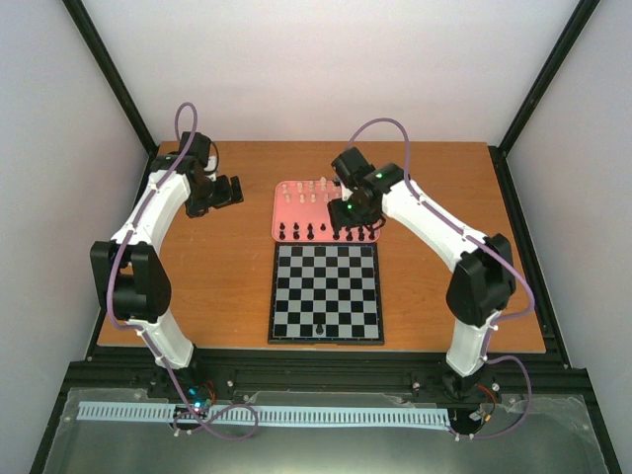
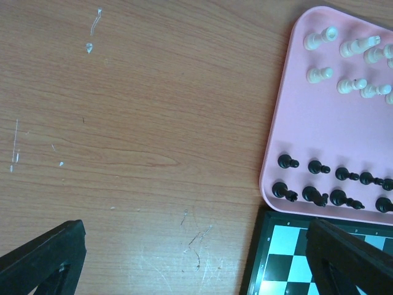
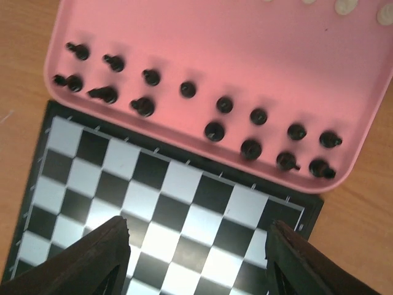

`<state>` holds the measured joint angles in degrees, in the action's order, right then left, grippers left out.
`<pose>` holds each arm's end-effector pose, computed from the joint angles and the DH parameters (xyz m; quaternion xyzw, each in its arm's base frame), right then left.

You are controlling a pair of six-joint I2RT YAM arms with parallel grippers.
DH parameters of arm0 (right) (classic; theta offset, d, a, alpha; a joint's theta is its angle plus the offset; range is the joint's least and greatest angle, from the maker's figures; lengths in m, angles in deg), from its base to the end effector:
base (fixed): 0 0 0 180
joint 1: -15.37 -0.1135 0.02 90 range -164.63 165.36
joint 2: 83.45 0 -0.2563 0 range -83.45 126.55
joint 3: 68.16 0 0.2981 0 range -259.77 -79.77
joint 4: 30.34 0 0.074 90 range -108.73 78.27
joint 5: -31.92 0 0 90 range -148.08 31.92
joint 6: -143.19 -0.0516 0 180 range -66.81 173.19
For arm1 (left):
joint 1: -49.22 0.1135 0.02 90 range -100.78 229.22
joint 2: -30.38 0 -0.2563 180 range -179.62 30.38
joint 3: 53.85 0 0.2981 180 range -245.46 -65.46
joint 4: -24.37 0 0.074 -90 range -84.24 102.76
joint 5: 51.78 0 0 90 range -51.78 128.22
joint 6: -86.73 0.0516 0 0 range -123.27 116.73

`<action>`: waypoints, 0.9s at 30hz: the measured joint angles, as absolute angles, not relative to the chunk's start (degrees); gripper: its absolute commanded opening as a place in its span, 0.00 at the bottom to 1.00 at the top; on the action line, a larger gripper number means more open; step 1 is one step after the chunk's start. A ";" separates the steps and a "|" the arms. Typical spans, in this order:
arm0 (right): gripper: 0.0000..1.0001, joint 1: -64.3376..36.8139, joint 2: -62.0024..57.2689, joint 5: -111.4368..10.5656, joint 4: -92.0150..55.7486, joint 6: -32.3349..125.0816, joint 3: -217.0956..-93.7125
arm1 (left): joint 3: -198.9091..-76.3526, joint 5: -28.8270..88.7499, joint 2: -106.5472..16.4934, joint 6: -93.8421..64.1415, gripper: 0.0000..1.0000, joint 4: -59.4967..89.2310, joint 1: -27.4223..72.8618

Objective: Set up the chess pieces on the board
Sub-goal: Pick up the chess piece from the storage box.

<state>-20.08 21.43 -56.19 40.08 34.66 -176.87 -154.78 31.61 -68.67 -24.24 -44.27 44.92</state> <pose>0.3519 0.2526 0.2659 -0.1473 0.9679 0.1064 0.1734 0.4061 -0.0365 0.2613 -0.1303 0.9692 -0.0991 0.1839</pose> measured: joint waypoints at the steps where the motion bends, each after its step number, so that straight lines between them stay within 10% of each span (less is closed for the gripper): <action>1: 0.60 -19.20 22.96 -56.27 39.36 35.23 -177.70 | -154.80 31.52 -68.67 -24.24 1.00 -44.27 44.92; 27: 0.48 -13.56 34.18 -59.07 39.60 43.36 -189.68 | -153.93 27.37 -67.68 -24.99 1.00 -44.64 41.36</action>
<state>-13.56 34.18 -59.07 39.60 43.36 -189.68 -153.93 27.37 -67.68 -24.99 -44.64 41.36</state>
